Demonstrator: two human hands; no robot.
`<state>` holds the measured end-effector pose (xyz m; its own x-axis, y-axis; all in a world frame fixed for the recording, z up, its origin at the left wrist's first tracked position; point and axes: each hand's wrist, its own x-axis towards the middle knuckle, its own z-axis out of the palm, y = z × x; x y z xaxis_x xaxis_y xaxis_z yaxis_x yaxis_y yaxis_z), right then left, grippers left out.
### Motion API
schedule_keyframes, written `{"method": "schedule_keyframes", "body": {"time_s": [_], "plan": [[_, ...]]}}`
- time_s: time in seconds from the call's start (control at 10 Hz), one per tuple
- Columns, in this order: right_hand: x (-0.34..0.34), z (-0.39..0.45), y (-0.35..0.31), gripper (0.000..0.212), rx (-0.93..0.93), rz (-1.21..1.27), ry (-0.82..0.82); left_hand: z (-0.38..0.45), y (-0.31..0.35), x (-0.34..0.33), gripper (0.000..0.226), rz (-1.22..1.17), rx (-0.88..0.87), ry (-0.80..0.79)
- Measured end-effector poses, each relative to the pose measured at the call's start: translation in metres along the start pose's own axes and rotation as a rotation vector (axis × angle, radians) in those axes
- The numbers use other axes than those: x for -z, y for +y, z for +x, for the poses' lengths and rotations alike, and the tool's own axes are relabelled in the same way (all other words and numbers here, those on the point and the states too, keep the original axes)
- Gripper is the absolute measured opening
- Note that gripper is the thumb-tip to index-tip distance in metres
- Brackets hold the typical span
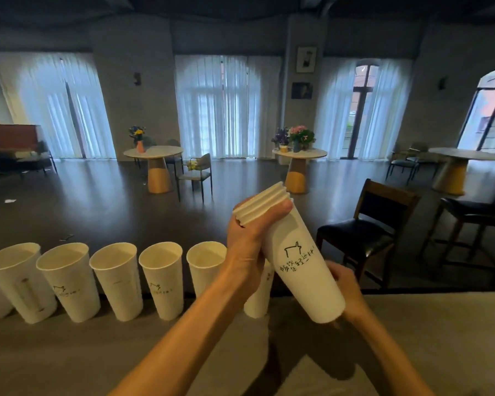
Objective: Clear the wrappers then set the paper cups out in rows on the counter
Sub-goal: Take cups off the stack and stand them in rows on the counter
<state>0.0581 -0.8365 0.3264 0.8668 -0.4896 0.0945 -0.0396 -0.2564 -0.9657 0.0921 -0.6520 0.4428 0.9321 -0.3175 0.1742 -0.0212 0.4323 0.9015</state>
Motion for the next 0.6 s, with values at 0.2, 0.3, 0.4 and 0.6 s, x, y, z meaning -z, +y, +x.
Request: {"method": "schedule_keyframes", "body": {"time_s": [0.2,0.3,0.4,0.6], "plan": [[0.062,-0.04,-0.029,0.066,-0.171,0.449,-0.461,-0.003,-0.056,-0.043,0.08,0.08,0.095,-0.05],[0.069,-0.041,-0.024,0.093,-0.137,0.35,-0.564,-0.002,-0.059,-0.044,0.069,0.125,0.11,-0.025],[0.061,-0.039,-0.02,0.077,0.003,0.03,-0.366,0.002,-0.055,-0.042,0.06,0.258,-0.013,0.021],[0.032,-0.024,0.014,0.081,0.144,-0.38,-0.126,0.019,-0.025,-0.025,0.084,0.238,-0.229,0.087]]}}
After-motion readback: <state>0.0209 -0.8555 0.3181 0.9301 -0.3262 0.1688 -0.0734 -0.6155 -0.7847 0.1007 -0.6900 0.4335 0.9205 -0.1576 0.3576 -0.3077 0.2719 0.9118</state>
